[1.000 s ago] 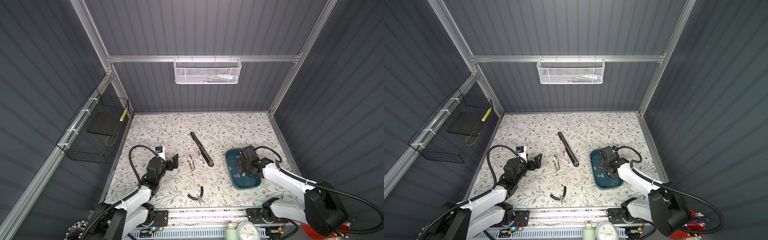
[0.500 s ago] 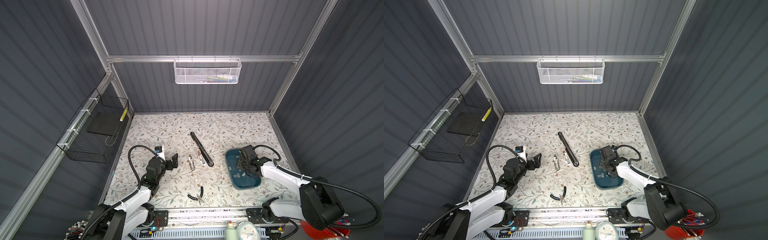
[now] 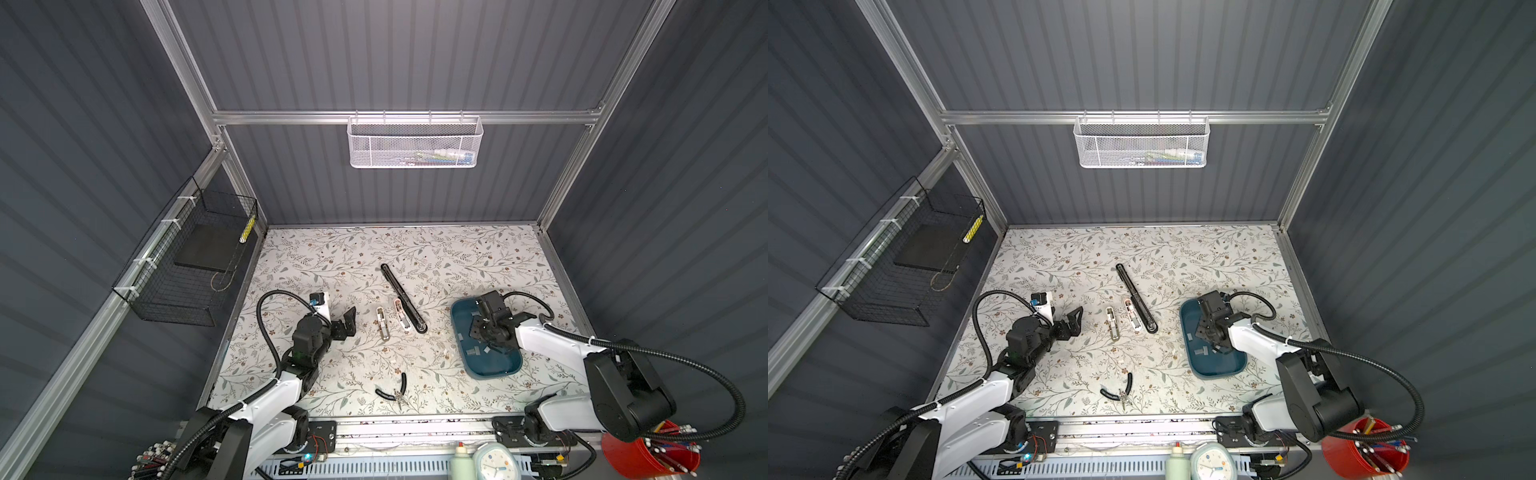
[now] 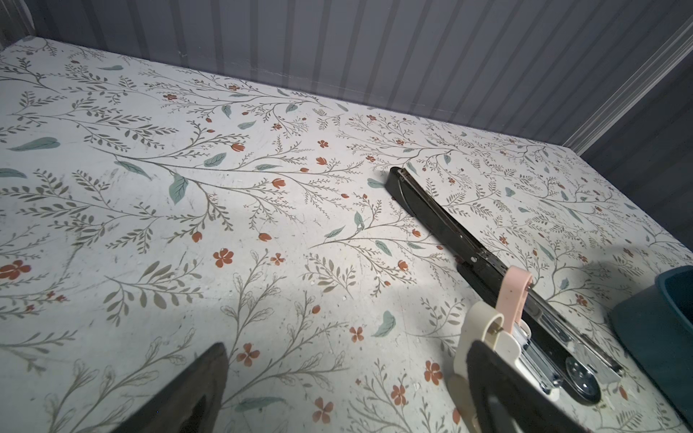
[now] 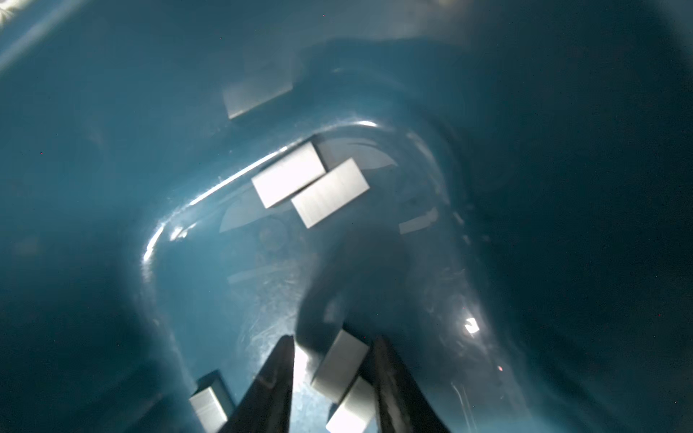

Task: Load the staples into the stapler
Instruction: 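Lower the right gripper into the teal tray and pinch a staple strip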

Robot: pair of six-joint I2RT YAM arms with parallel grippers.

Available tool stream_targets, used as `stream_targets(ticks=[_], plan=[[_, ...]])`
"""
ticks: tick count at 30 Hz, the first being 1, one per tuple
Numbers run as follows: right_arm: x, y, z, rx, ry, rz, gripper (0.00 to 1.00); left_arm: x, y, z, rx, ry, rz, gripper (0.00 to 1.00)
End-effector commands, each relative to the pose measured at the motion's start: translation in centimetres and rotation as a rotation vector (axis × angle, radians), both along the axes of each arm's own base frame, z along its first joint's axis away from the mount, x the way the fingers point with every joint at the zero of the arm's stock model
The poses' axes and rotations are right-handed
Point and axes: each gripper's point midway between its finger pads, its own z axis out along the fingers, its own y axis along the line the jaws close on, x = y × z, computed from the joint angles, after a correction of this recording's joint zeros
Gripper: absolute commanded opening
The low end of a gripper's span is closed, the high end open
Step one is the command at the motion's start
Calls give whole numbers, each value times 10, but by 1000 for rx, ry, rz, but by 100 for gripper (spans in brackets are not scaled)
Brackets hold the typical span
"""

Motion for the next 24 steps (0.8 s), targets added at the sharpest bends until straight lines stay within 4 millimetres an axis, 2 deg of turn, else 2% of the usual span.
stream_targets(ticks=[1,19,24], plan=[[7,6,3,16,-5,18,36,4,0,8,-5,-22,8,99],[3,4,-6,-12,40,34,32,5,-1,7,-4,-16,6,99],[4,6,-10,-26,71,46,26,5,-1,7,-3,-14,4,99]])
